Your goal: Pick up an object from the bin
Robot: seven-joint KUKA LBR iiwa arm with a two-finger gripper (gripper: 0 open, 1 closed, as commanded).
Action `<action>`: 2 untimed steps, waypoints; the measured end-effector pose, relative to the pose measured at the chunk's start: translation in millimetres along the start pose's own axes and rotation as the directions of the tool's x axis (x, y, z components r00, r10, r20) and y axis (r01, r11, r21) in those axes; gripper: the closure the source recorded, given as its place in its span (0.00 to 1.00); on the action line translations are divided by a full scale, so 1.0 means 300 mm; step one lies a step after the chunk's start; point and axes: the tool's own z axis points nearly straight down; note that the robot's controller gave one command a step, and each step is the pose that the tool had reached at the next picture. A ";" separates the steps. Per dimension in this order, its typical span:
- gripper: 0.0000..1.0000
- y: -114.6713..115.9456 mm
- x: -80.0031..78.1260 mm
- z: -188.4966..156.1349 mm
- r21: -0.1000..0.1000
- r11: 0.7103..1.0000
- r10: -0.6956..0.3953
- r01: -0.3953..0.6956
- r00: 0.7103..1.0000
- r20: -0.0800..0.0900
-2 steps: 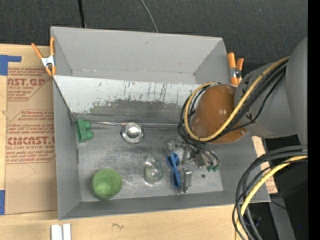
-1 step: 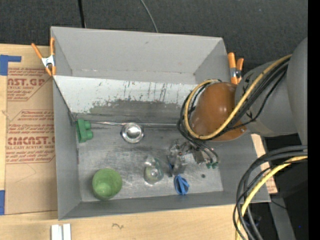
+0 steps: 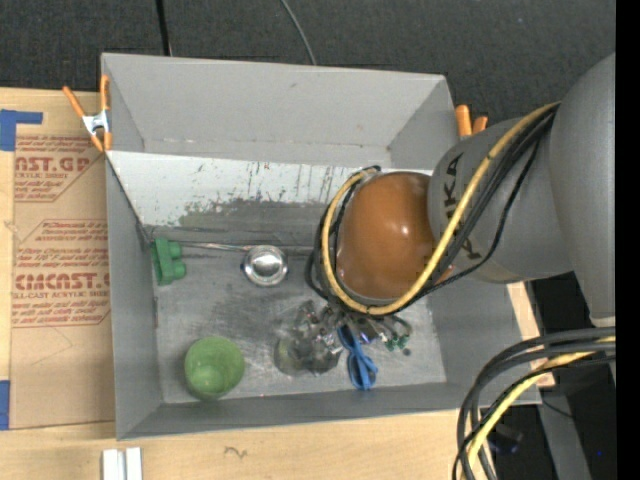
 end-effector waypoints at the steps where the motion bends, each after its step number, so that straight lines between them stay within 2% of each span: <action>1: 1.00 0.071 0.013 -0.020 0.000 1.000 -0.020 0.020 1.000 -0.004; 2: 1.00 0.029 -0.084 -0.068 0.001 0.959 -0.285 0.285 0.959 -0.001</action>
Offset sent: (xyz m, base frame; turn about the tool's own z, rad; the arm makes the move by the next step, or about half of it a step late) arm -0.0122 0.0153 0.0063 -0.0175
